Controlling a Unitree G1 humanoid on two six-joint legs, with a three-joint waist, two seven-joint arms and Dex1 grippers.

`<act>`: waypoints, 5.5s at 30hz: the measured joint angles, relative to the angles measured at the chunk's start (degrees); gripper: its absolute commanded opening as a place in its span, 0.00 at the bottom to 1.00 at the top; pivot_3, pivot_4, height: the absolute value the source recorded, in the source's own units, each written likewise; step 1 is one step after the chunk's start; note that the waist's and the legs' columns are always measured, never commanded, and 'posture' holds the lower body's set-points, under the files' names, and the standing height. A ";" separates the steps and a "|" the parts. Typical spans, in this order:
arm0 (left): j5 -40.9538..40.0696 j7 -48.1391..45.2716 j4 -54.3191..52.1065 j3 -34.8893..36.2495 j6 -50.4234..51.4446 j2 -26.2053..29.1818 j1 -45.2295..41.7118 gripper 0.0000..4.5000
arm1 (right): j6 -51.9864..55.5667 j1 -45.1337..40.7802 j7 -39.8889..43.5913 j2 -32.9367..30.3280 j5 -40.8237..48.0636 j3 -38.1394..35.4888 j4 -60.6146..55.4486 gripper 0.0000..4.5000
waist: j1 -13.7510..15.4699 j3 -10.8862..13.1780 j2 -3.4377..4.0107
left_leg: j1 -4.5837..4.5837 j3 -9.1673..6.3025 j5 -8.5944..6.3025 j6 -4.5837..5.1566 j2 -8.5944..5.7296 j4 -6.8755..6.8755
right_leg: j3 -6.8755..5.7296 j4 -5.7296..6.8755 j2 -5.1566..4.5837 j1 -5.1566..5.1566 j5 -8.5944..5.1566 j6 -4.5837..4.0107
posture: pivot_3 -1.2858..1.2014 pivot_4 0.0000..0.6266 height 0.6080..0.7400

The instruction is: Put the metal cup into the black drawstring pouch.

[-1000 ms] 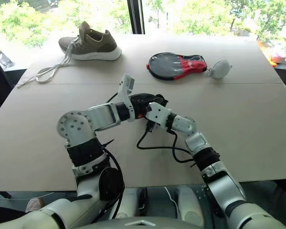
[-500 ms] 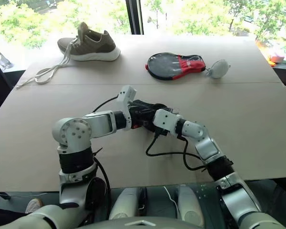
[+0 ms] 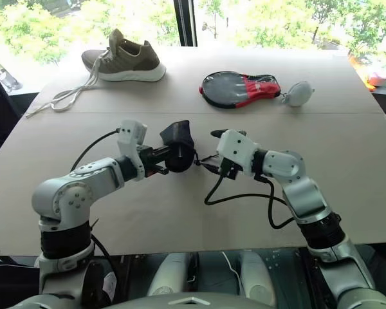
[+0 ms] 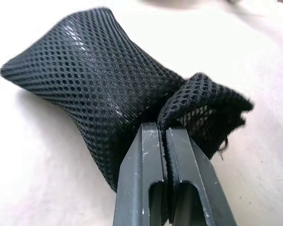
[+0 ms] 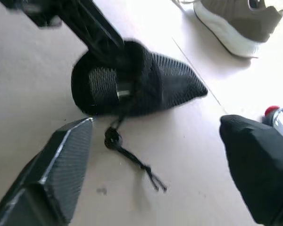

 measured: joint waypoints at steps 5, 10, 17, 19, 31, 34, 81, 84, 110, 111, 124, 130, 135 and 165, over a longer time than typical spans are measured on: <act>-4.77 -5.77 -0.12 5.10 -2.60 4.35 2.29 0.00 | -0.28 1.95 -3.63 0.74 -3.47 1.22 1.72 0.99 | -0.52 0.01 0.01 | 0.05 0.05 -0.01 0.01 0.01 -0.02 | 0.05 0.03 0.17 -0.03 -0.01 -0.01 | 0.52 0.24 1.00; -8.05 -12.27 0.74 8.06 -4.02 11.35 5.45 0.00 | -0.98 1.04 -7.15 6.39 -5.99 5.18 7.10 0.99 | -0.46 0.03 0.04 | 0.02 0.09 0.00 0.00 0.03 -0.05 | 0.08 0.03 0.17 -0.11 -0.01 0.00 | 0.52 0.24 1.00; -12.29 -13.01 2.38 10.33 -3.56 14.34 5.51 0.00 | -3.11 0.16 -6.77 11.18 -5.35 7.98 9.61 0.99 | -0.21 0.03 0.03 | -0.01 0.04 0.00 0.00 0.03 -0.04 | 0.04 0.01 0.09 -0.09 -0.01 0.01 | 0.52 0.24 1.00; -13.31 -12.08 2.71 10.43 -3.10 14.36 4.74 0.00 | -3.20 0.16 -5.49 12.13 -4.06 8.62 9.82 0.99 | -0.26 0.03 0.03 | -0.01 0.02 0.01 0.00 0.05 -0.04 | 0.02 0.03 0.12 -0.09 -0.01 0.01 | 0.52 0.24 1.00; -17.82 -6.07 3.06 10.84 -0.97 15.06 1.58 0.00 | -3.32 -8.00 -1.10 20.74 2.23 9.01 27.86 0.80 | -0.56 0.04 0.03 | 0.05 0.02 0.01 -0.02 0.03 -0.07 | 0.03 0.08 0.21 -0.09 0.00 0.00 | 0.52 0.24 1.00; -18.21 -5.72 3.06 10.84 -0.95 15.52 1.53 0.00 | -5.05 -9.05 -2.51 22.14 1.26 9.01 31.97 0.58 | -0.42 0.04 0.03 | 0.00 0.03 0.02 -0.03 0.04 -0.08 | 0.03 0.01 0.14 -0.10 -0.01 0.00 | 0.52 0.24 1.00; 0.72 -21.62 16.09 -18.41 -28.10 5.71 -11.60 0.61 | 10.40 -10.51 -7.80 0.53 -2.32 -2.66 -5.66 0.00 | -0.01 0.08 0.05 | -0.10 0.48 0.01 0.01 -0.04 -0.19 | 0.38 -0.01 0.29 -0.40 -0.01 0.02 | 0.52 0.24 1.00; 1.17 -22.35 17.08 -18.98 -28.65 4.68 -11.93 0.61 | 11.06 -10.61 -7.89 0.83 -2.32 -2.39 -5.88 0.00 | -0.07 0.08 0.05 | -0.10 0.48 0.01 0.01 -0.03 -0.19 | 0.39 -0.01 0.30 -0.40 -0.01 0.02 | 0.52 0.24 1.00; 5.53 -24.46 18.12 -22.58 -25.12 2.77 -8.95 0.04 | 5.93 -15.93 -18.62 -4.96 -3.65 -11.12 29.48 0.00 | -0.24 0.11 0.10 | -0.08 0.57 0.02 0.01 -0.04 -0.21 | 0.48 -0.01 0.29 -0.43 -0.01 0.02 | 0.52 0.24 1.00; 5.53 -23.83 17.70 -22.73 -24.64 2.60 -8.77 0.04 | 3.94 -17.25 -19.00 -5.10 -3.74 -11.05 33.82 0.00 | -0.27 0.11 0.10 | -0.08 0.58 0.02 0.01 -0.04 -0.21 | 0.50 0.00 0.30 -0.45 -0.01 0.02 | 0.52 0.24 1.00; 7.29 -19.82 15.21 -21.80 -28.59 1.00 -5.22 0.32 | -4.80 -12.69 -9.89 -9.59 -2.81 -8.70 38.03 0.28 | -0.10 0.10 0.17 | -0.08 0.64 0.02 0.00 0.04 -0.29 | 0.59 -0.01 0.29 -0.51 -0.01 0.03 | 0.52 0.24 1.00; 0.46 -15.23 10.02 -12.02 -25.72 -0.34 -3.74 0.90 | 1.78 2.17 -4.51 -11.39 4.81 -13.65 20.42 0.89 | -0.25 0.15 0.26 | -0.09 0.62 0.02 0.00 0.05 -0.28 | 0.60 0.03 0.29 -0.52 0.00 0.04 | 0.52 0.24 1.00; -1.21 -8.62 1.90 -5.23 -25.69 0.65 0.37 0.99 | 4.28 14.45 -3.56 -10.84 14.62 -23.32 3.83 0.99 | -0.20 0.14 0.27 | 0.01 0.64 0.02 0.00 0.04 -0.29 | 0.63 0.00 0.28 -0.43 0.00 0.05 | 0.52 0.24 1.00; -1.30 -18.70 -7.41 13.03 -45.82 6.65 45.92 0.99 | -11.11 38.48 -1.11 -7.49 18.97 -33.10 -4.05 0.99 | -0.07 0.06 0.20 | 0.84 0.78 -0.18 0.33 0.16 -0.34 | 0.71 -0.03 0.11 0.27 -0.16 -0.22 | 0.52 0.24 1.00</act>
